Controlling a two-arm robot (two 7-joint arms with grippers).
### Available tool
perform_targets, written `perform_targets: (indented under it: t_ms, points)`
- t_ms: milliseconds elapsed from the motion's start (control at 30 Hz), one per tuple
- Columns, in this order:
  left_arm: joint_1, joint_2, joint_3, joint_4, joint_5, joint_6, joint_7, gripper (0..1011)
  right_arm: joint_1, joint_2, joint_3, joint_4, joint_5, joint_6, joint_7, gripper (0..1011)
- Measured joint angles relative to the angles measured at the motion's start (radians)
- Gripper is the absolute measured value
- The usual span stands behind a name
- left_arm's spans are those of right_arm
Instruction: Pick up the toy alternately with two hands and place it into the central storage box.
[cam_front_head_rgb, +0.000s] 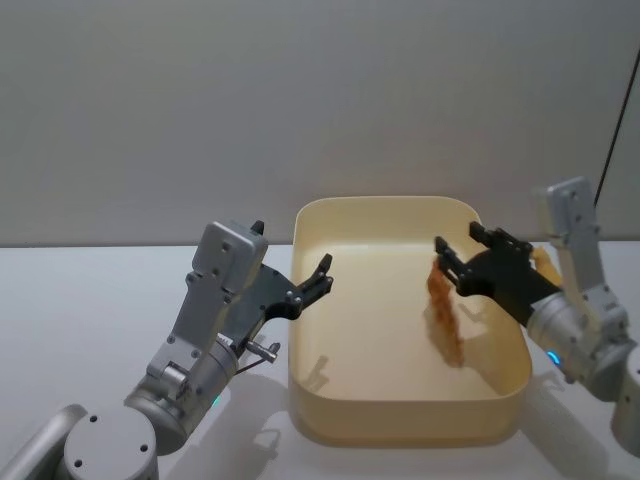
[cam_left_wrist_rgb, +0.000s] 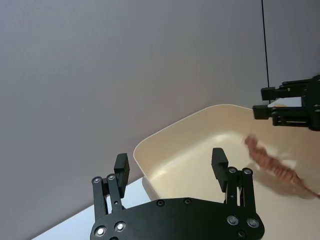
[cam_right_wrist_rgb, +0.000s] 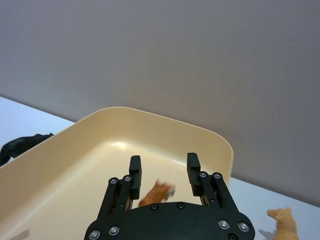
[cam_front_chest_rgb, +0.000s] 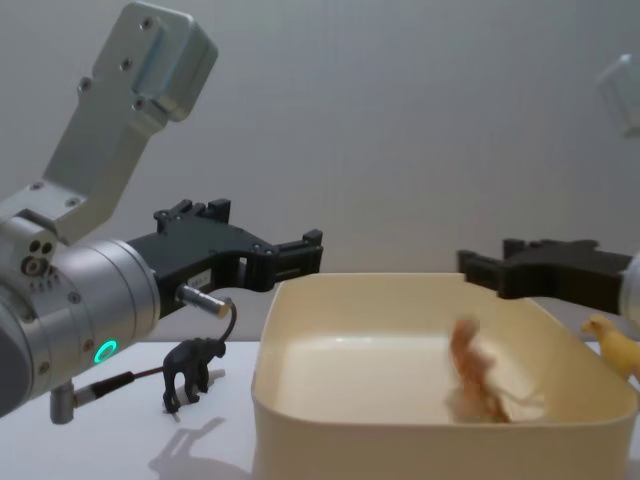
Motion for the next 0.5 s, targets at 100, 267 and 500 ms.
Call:
perform_targets:
  t_ms: [100,267,500]
  points:
    - [0.000,0.000,0.000,0.000,0.000,0.000,0.000,1002,0.010,-0.007,-0.004,0.010,-0.002,0.000,0.006,605]
    - [0.000,0.000,0.000,0.000,0.000,0.000,0.000,1002,0.014,-0.008,-0.002,0.011,-0.001,0.000,0.005,754]
    - [0.000,0.000,0.000,0.000,0.000,0.000,0.000,1002,-0.009,0.017,0.021,-0.021,0.017,-0.002,-0.024,965]
